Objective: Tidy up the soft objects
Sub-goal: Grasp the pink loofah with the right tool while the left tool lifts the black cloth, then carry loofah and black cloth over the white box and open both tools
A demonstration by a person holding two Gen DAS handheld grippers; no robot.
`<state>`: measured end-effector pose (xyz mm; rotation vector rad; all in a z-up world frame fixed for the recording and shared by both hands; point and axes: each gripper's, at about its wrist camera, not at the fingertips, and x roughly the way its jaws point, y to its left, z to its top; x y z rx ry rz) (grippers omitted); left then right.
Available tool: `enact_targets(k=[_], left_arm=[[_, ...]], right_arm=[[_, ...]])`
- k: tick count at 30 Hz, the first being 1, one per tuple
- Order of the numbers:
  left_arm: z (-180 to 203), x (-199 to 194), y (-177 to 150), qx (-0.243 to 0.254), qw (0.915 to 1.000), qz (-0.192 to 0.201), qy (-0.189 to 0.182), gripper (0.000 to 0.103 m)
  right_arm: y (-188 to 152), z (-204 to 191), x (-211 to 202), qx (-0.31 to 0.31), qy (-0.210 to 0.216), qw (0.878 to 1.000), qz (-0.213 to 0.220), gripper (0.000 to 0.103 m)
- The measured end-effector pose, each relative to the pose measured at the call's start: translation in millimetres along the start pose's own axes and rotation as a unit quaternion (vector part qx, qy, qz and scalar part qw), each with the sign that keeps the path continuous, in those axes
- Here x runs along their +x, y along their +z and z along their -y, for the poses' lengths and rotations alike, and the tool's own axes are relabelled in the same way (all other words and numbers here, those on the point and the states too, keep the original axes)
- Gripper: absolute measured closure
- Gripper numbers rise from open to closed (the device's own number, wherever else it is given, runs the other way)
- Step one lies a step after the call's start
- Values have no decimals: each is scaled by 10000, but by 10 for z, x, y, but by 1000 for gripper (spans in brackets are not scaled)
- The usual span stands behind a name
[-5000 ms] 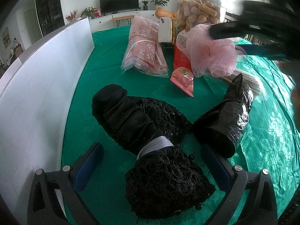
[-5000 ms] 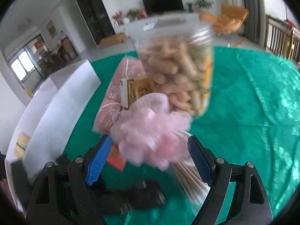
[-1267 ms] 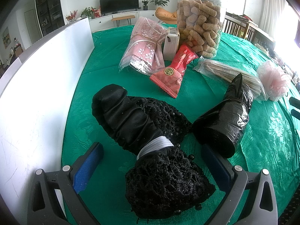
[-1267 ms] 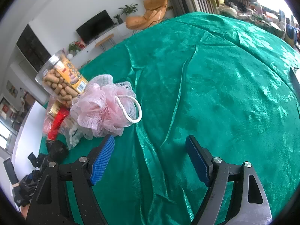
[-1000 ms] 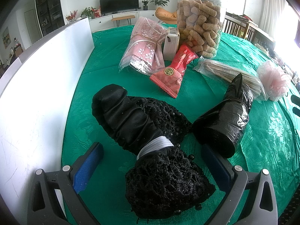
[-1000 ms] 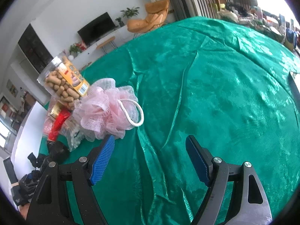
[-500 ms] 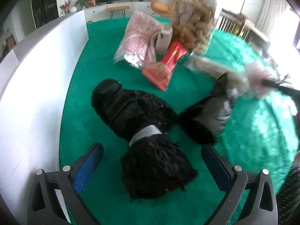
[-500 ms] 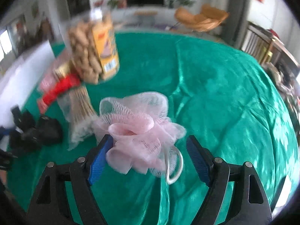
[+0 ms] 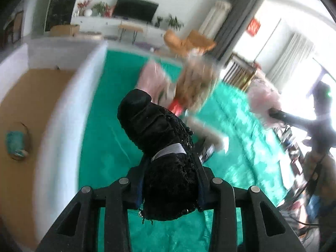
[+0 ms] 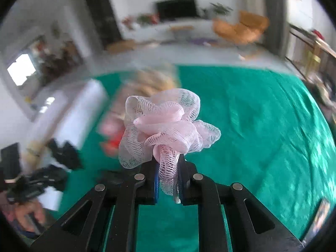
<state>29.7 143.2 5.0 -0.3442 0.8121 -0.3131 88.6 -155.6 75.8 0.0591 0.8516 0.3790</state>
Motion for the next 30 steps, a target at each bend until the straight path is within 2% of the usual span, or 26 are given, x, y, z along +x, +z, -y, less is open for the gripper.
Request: enact_targets(k=[3,7,8,10,11,12,13,14,16,19,22,26,28,30], left_arm=[[-170,-498,224,-23,9985,471,282,66],[-614,-1062,387,-158,9889,853,1205,63],[-735,-1165,388,-232,9848,882,1476,58],[-963,-1320,354,-361,9734,900,2078,33],[-1065,-1371,325,-402,9662,882,2390,11],[-1142,-1406,292,-417,9598,885,2632,1],[-1201,-1438,253,-408,9534,923,2844,1],[-1256,-1445,219,-403,9481,916,3019,1],[-1340,-1421,164,-444,9427,785,3212,1],[-1349,-1388,94,-552,9457,848,3090,1],[-1223,-1316,71,-538,9560,1001,2704,1],[-907,-1075,142,-273,9729,950,2091,1],[-678,-877,143,-55,9816,786,1740,1],[-490,-732,138,110,9864,634,1513,1]], right_arm=[[244,-678,-110,-243,882,9957,136,88],[414,-1690,14,-502,2037,9777,47,86],[428,-1959,84,-568,2294,9717,-36,86],[415,-2372,218,-708,2591,9631,-181,85],[381,-2593,296,-820,2679,9597,-237,79],[347,-2737,356,-888,2696,9585,-254,63],[315,-2881,446,-945,2735,9567,-313,29],[278,-3003,563,-981,2801,9537,-493,19],[192,-3091,706,-932,2785,9534,-690,21],[104,-2977,706,-995,2534,9606,-556,21],[-4,-2652,666,-1142,1909,9744,-314,21],[-305,-1848,695,-978,722,9926,-16,21],[-441,-1405,743,-757,119,9970,77,21],[-628,-898,741,-373,-511,9978,173,21]])
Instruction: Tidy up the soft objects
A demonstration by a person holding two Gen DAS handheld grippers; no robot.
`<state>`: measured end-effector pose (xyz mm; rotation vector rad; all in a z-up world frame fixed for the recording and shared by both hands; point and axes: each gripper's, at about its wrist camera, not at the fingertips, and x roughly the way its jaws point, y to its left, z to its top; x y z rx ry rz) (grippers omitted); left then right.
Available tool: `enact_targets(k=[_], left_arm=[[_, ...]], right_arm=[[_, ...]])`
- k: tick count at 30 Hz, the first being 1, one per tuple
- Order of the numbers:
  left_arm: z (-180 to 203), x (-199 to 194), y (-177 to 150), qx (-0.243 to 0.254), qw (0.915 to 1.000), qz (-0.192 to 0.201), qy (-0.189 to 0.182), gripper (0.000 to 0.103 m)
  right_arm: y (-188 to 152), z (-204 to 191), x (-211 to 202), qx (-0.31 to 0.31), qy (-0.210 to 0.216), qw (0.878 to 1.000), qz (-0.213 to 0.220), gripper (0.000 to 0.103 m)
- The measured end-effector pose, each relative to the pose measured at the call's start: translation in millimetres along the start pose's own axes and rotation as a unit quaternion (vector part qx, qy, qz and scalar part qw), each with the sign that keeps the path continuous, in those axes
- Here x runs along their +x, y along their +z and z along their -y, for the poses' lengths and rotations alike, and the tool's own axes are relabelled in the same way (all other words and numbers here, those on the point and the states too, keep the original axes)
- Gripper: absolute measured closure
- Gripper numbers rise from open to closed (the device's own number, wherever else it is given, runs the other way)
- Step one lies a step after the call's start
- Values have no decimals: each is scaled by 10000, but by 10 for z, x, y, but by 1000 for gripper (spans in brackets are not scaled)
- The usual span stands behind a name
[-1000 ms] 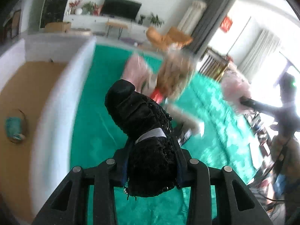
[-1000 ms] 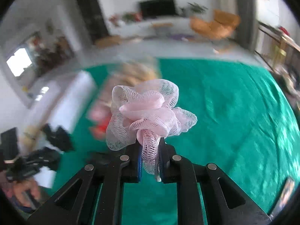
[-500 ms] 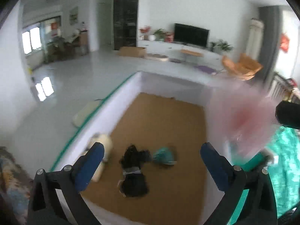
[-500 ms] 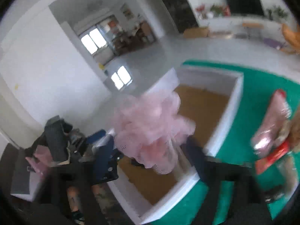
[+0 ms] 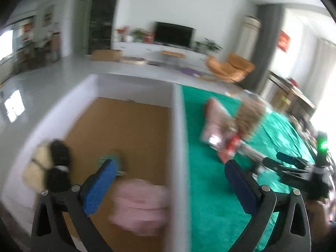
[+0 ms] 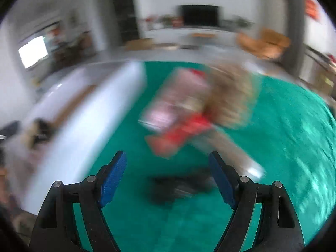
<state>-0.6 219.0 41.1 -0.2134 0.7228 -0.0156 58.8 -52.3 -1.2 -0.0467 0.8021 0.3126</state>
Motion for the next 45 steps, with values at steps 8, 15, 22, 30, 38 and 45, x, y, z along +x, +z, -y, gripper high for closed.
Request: enact_targets(k=[8,15,22,30,38,45], left_arm=[[703,287,-63,516,9963,-499,-472,1],[836,514,-117,411,9938,-850,-584,1],[912,725,-73,480,9915,-1100,-506,1],[906,1186,452,321,9902,-1308,-367,1],[1275,2283,737,1102,9821,-1527,-13,2],[1275,3050,650,1443,9672,-2086,-121,15]], right_arm=[[-611,1137,74,725,-1321,9884,-178,21],[-737,1205,146,665,-1205,9904,-152,21],[-809,1318,194,1041,-1117,9876,-374,21],[-811,1264,220,893,-1222,9873,-474,18],[-814,1259,215,880,-1235,9873,-484,18],[-815,1257,216,881,-1232,9873,-483,18]])
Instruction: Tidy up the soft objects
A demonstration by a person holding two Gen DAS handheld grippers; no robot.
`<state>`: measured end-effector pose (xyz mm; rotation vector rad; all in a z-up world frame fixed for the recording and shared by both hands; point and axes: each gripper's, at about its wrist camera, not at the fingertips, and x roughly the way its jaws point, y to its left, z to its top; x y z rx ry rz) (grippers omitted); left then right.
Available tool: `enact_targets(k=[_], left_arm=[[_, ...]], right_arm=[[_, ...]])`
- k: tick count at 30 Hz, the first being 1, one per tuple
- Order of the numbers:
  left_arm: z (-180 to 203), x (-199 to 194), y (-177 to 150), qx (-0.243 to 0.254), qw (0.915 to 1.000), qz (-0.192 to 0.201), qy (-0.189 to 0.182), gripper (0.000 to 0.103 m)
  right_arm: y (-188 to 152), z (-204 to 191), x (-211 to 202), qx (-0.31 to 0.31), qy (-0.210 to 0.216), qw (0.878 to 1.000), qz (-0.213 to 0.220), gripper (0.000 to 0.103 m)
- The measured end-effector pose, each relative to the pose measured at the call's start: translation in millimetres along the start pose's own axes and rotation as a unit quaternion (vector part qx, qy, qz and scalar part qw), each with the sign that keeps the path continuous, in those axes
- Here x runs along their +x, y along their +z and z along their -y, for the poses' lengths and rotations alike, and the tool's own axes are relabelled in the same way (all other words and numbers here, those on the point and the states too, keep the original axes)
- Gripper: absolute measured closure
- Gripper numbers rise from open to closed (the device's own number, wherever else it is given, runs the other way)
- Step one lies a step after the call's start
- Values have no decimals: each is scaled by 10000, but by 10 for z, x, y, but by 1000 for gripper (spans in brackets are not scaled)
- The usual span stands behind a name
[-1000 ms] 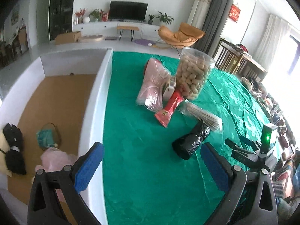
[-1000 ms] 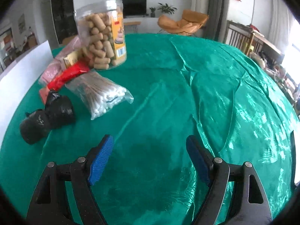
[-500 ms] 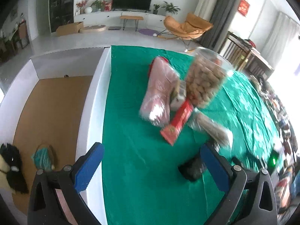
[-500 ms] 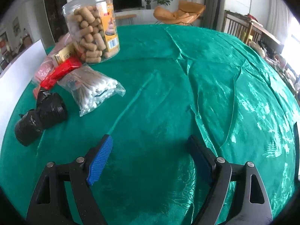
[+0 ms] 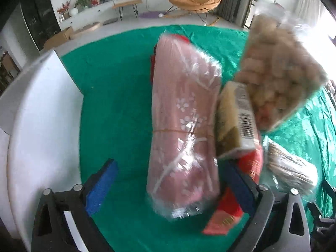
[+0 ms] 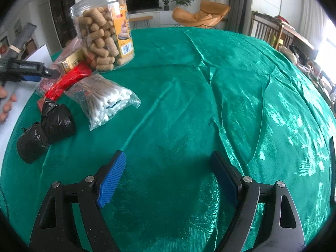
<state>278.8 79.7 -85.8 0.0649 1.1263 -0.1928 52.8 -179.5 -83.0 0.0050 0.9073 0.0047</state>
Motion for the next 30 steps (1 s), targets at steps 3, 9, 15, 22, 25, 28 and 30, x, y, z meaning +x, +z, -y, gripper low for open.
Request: enact_targets(k=[3,9,15,22,25,28,30], left_arm=[[-40,44,6,-25,9980,-17,-634,85],[-88,-287,-150,-385,9975,267,-522,87],[-177,-809,-751,-1055,9921,120,-669,87],[-125,-1039,-1530,-1381,9872,-135,-789,51],[14,-1040,-1613,-998,9933,-62,-585,34],[97,-1065,-1603,-717,9970,21,-285,30],[98,-1129,-1603,-667,9972,171,-280,27]], right_arm=[[-1,-2,1,-9,-11,10000,-4,17],[0,-6,2,-7,-9,10000,-4,17],[0,-5,1,-1,-2,10000,-2,17],[6,-8,7,19,32,10000,3,17],[10,-6,7,47,66,10000,13,17],[12,-2,9,72,98,9999,25,17],[15,1,10,81,111,9999,29,17]])
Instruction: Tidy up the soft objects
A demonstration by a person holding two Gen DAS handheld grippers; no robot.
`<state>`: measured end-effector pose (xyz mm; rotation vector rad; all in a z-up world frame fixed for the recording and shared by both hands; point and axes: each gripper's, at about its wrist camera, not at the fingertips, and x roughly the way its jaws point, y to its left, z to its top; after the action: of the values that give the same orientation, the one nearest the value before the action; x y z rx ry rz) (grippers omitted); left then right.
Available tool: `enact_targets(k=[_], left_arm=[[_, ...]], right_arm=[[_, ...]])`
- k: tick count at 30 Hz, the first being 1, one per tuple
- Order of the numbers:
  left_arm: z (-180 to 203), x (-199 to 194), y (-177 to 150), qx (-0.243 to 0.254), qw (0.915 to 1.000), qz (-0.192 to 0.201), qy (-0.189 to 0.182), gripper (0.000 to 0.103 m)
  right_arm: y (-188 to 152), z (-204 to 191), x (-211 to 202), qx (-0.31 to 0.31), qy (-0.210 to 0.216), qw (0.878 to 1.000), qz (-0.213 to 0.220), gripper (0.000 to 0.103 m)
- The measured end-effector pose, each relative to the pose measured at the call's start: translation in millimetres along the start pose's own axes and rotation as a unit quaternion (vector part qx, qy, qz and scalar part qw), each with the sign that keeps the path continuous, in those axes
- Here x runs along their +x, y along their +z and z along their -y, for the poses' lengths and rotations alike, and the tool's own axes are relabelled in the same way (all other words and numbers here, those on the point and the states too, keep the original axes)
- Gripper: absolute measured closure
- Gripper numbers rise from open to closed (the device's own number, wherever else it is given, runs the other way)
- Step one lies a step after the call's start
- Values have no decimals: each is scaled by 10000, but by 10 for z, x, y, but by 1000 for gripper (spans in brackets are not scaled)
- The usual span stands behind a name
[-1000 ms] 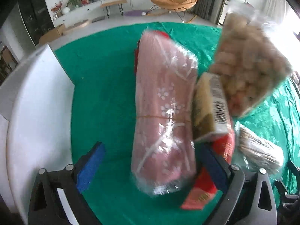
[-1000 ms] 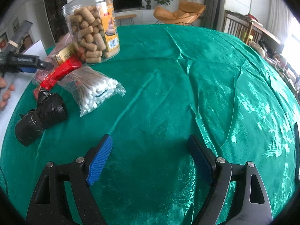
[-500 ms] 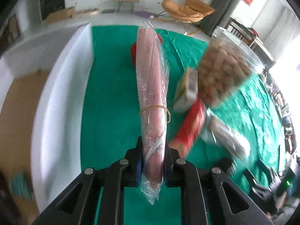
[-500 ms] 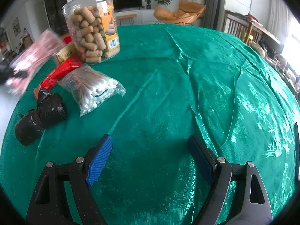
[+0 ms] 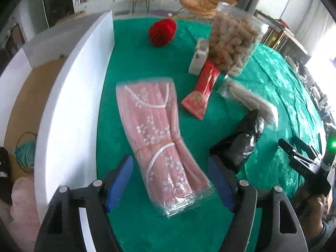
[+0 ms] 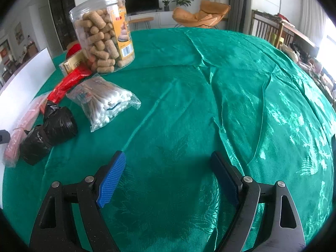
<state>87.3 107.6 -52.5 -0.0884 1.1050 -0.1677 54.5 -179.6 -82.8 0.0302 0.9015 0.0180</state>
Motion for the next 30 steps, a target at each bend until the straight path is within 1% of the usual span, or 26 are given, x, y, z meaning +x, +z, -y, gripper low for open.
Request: enact_targets(k=[3,6,16,18,20,23,24,26,29,30], left_arm=[[-12,-102,10,54,9999,154,-8,22],[45,-79,95,65,9999,132,-46,22],[113,9,140,65,9999,65,-48,22],[87,-1,204,-67,9997,23,-226,22],[5,-28,299,-385,9977,-27,-552,22],[-94,-20,436,-822,9933,-129,-808,22],[-102,-1,465,-880,9927,-154,-807,22],[-67,83,497,-805,9943,-219,-663,22],[27,321,451,-530,9975,-441,-180,22],[56,384,420,-438,9980,-457,-6,22]], right_arm=[[-1,-1,1,-8,-10,10000,-3,17],[-1,0,0,-3,-4,10000,0,17],[1,-1,1,0,1,10000,2,17],[1,1,0,13,17,10000,6,17],[0,3,2,20,26,10000,10,17],[1,-5,5,0,0,10000,2,17],[1,-8,7,-9,-11,10000,-2,17],[0,-8,7,-6,-7,10000,0,17],[2,-14,10,-5,-5,10000,1,17],[0,-11,9,-11,-13,10000,-2,17]])
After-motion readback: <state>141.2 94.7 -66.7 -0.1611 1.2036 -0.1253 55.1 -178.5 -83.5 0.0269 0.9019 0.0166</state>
